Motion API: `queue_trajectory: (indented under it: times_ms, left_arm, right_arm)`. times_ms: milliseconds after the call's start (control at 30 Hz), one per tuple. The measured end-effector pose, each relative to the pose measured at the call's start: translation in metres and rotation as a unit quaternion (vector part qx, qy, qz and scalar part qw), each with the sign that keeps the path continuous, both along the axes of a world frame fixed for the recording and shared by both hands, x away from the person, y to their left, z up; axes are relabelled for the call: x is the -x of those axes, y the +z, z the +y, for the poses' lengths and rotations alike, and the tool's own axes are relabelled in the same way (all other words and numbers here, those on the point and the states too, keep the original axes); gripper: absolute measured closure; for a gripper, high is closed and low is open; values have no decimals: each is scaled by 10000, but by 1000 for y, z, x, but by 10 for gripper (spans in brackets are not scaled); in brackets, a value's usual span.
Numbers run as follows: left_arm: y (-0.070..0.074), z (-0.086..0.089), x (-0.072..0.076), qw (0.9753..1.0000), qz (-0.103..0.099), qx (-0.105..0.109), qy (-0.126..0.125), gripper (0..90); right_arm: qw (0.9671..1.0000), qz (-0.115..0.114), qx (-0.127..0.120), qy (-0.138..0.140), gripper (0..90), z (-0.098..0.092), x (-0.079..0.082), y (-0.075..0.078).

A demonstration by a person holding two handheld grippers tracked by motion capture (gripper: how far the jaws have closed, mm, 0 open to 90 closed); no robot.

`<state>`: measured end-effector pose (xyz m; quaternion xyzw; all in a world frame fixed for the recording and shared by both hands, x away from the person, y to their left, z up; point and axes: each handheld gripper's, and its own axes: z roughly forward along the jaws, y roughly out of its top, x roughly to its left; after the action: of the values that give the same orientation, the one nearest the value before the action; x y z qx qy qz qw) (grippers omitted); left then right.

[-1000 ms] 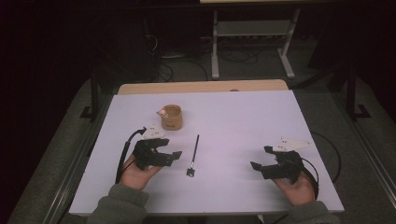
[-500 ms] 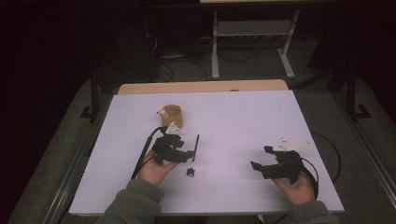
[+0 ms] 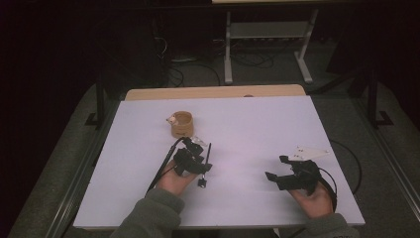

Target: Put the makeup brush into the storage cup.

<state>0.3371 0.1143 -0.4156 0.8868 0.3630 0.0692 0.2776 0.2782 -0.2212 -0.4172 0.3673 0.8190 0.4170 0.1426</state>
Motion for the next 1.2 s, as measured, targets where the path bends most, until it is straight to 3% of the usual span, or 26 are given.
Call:
queue_trajectory:
  times_ms: [200, 300, 533, 833, 1133, 1200]
  left_arm:
    - [-6, -9, 0, 9999, 85, -119, 72, 622]
    - [-10, -12, 0, 9995, 134, -298, 51, 665]
    - [-12, -18, 3, 9985, -48, -545, 102, 750]
    - [-9, -19, -3, 9976, 149, -670, 124, 800]
    - [-7, -21, -7, 9962, 222, -821, 180, 829]
    - [-7, -20, -8, 9956, 253, -894, 86, 860]
  right_arm:
    - [10000, -13, 22, 8, 197, 0, 0, 0]
    - [10000, -27, 31, 10, 197, 0, 0, 0]
    - [10000, -33, 43, 43, 195, 1, -1, 0]
    - [10000, -30, 52, 57, 192, 4, -1, 0]
    - [10000, -3, 62, 58, 191, 5, -2, -1]
    - [10000, -4, 65, 61, 191, 5, -2, -1]
